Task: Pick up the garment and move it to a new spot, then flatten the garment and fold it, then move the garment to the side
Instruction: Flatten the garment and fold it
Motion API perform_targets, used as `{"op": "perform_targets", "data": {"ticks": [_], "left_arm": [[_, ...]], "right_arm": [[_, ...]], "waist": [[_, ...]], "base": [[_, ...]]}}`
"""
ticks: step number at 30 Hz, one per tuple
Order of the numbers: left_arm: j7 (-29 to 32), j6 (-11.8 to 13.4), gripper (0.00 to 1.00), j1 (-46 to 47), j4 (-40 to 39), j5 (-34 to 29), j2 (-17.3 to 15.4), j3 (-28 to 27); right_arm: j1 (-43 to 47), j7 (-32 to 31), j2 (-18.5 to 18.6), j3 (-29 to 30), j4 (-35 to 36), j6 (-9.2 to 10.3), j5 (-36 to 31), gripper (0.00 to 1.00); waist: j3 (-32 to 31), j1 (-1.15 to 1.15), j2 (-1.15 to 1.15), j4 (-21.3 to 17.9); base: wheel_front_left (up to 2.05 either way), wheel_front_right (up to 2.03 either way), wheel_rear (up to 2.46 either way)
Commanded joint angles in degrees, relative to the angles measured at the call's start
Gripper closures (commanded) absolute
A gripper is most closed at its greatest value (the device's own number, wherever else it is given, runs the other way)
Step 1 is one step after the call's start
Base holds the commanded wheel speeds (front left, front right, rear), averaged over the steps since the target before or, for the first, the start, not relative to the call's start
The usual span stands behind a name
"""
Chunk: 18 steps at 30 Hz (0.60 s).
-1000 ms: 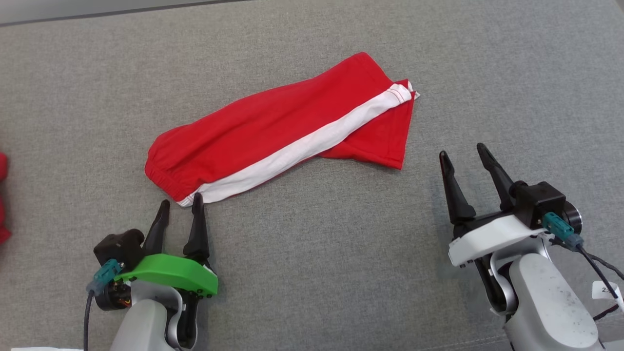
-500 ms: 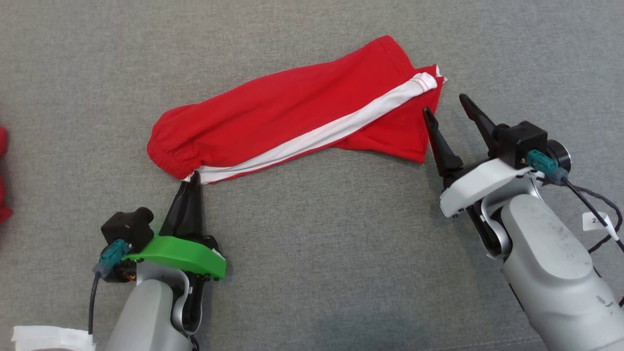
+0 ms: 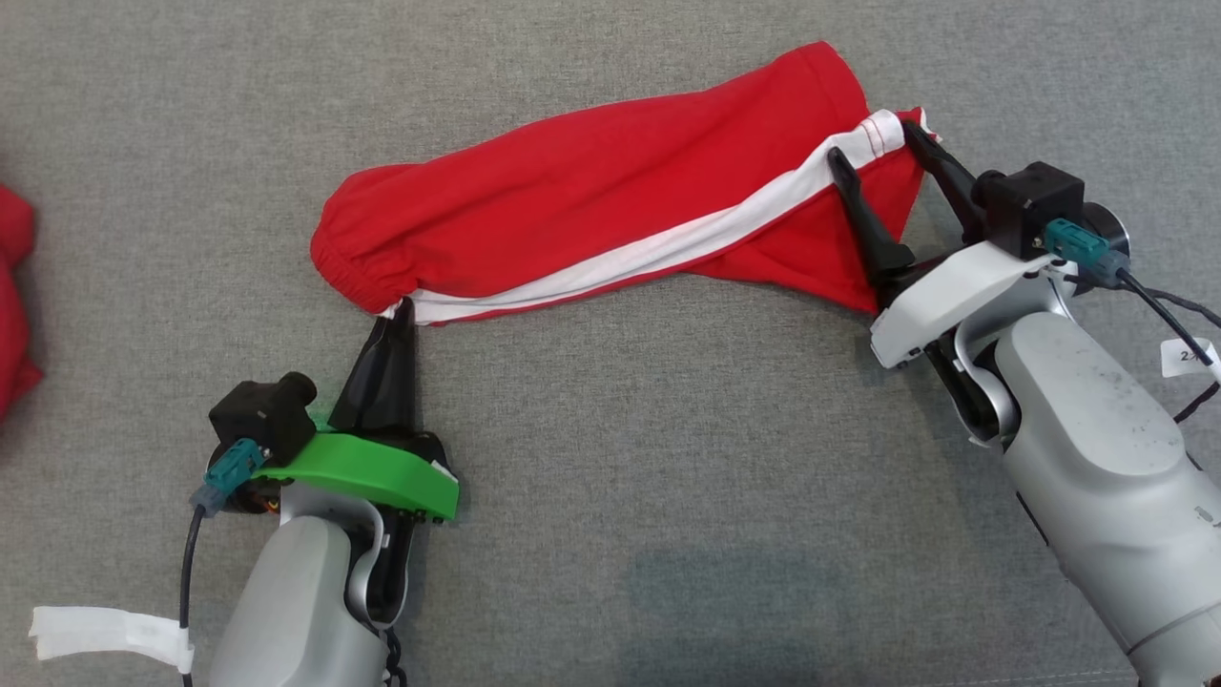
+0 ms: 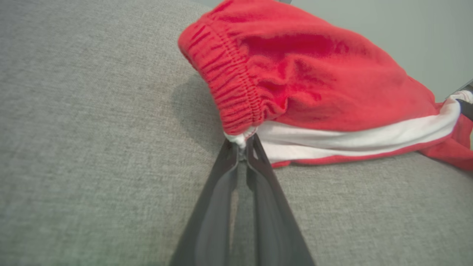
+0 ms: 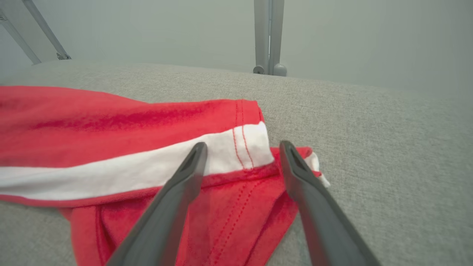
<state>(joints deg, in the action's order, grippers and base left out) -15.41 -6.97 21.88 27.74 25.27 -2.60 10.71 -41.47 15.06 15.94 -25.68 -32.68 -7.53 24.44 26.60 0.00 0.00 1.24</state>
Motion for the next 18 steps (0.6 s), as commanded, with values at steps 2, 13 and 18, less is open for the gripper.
{"op": "perform_targets", "data": {"ticks": [2,13,18], "left_arm": [[0.47,0.43,1.00,0.07,1.76,0.50,-0.58,-0.51],[0.31,0.10,1.00,0.54,-0.24,-0.83,-0.61,-1.23],[0.27,-0.41,1.00,1.33,-3.97,-3.85,-0.49,-1.94]], "right_arm": [[-1.05,0.17,0.66,-1.12,-0.20,0.07,0.72,0.00],[-1.02,0.17,1.49,-1.03,2.47,0.07,2.50,1.00],[1.46,0.16,0.98,2.60,7.74,0.08,3.53,1.00]], "waist": [[0.18,0.00,0.00,0.26],[-1.73,0.00,0.00,0.76],[-7.10,0.00,0.00,0.60]], "base": [[0.00,0.00,0.00],[0.00,0.00,0.00],[0.00,0.00,0.00]]}}
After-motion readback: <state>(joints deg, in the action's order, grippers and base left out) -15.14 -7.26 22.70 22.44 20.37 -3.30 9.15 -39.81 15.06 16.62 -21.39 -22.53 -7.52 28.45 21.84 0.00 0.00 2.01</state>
